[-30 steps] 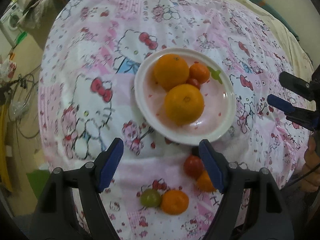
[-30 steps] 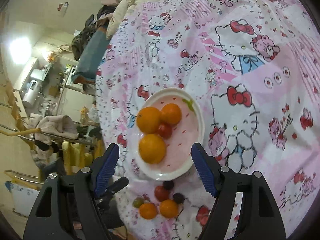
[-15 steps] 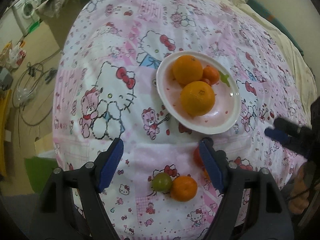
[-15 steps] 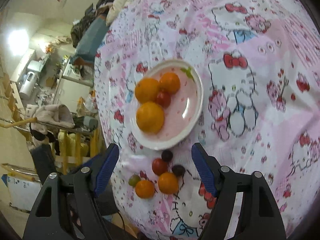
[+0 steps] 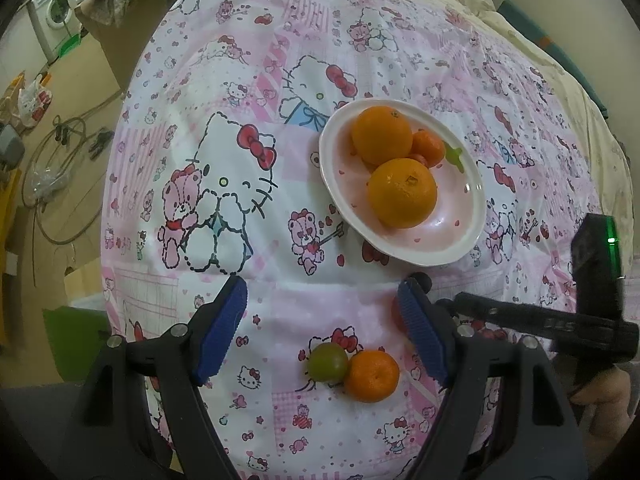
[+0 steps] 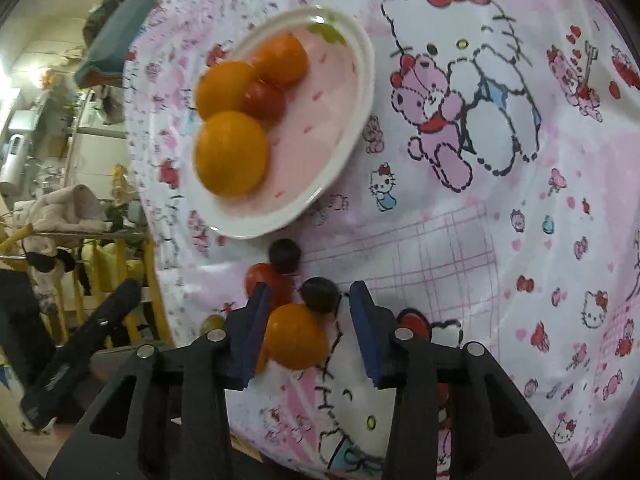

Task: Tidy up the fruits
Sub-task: 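Move both open tools back toward the remaining fruit, then grasp a dark cherry tomato with the right tool while the left tool grasps a red tomato, then place the dark cherry tomato on the plate with the right tool while the left tool places the red tomato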

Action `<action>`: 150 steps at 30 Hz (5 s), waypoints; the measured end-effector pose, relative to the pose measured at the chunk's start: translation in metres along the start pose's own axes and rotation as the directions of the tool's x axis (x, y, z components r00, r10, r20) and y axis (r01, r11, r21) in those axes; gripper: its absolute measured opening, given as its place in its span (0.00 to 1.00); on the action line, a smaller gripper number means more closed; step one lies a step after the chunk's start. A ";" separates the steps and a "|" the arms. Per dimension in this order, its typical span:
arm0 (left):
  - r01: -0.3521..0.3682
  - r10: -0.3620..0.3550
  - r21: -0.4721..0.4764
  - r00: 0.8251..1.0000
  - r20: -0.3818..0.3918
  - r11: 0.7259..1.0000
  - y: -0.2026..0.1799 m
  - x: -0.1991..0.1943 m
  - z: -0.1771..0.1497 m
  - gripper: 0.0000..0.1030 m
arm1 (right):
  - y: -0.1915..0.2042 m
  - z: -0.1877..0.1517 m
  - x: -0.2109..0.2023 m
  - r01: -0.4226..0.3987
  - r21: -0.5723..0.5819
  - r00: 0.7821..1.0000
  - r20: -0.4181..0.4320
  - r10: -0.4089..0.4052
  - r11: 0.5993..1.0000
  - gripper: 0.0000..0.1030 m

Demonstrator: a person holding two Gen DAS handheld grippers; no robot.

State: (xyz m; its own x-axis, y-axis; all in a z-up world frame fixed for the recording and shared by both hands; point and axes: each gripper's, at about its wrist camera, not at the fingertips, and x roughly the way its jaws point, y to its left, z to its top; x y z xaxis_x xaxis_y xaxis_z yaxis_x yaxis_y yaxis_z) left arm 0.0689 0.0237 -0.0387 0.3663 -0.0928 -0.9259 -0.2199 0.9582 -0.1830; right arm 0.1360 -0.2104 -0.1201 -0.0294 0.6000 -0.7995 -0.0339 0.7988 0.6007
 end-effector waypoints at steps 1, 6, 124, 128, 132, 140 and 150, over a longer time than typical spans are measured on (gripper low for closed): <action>0.001 -0.001 -0.001 1.000 0.000 1.000 0.000 0.000 0.000 0.73 | 0.000 0.001 0.004 0.006 -0.001 1.000 -0.011 -0.006 1.000 0.39; 0.009 -0.009 -0.006 1.000 -0.010 1.000 -0.001 0.002 0.000 0.73 | 0.004 0.002 0.019 0.018 -0.023 0.999 -0.037 -0.019 1.000 0.32; 0.086 -0.098 -0.075 0.980 -0.173 0.994 -0.015 0.087 0.113 0.26 | -0.003 0.104 -0.030 0.019 -0.107 0.993 0.117 -0.006 0.994 0.18; 0.085 -0.096 -0.070 0.980 -0.172 0.994 -0.016 0.088 0.113 0.26 | -0.002 0.103 -0.031 0.011 -0.111 0.993 0.115 0.002 0.994 0.18; 0.085 -0.093 -0.055 0.982 -0.162 0.995 -0.018 0.086 0.114 0.26 | 0.000 0.104 -0.032 0.007 -0.116 0.993 0.122 0.007 0.993 0.18; 0.088 -0.094 -0.047 0.984 -0.154 0.995 -0.019 0.083 0.114 0.27 | 0.000 0.104 -0.035 -0.018 -0.111 0.990 0.136 0.033 0.994 0.21; 0.095 -0.101 -0.046 0.984 -0.144 0.994 -0.020 0.081 0.115 0.49 | 0.001 0.105 -0.038 -0.018 -0.116 0.990 0.138 0.034 0.993 0.21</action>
State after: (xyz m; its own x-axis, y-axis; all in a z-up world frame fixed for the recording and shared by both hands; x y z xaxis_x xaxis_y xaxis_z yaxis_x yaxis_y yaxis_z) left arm 0.2067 0.0279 -0.0716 0.2529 -0.2267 -0.9405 -0.2259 0.9314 -0.2853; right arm 0.2422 -0.2278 -0.0898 0.1075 0.6275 -0.7711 -0.1494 0.7770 0.6115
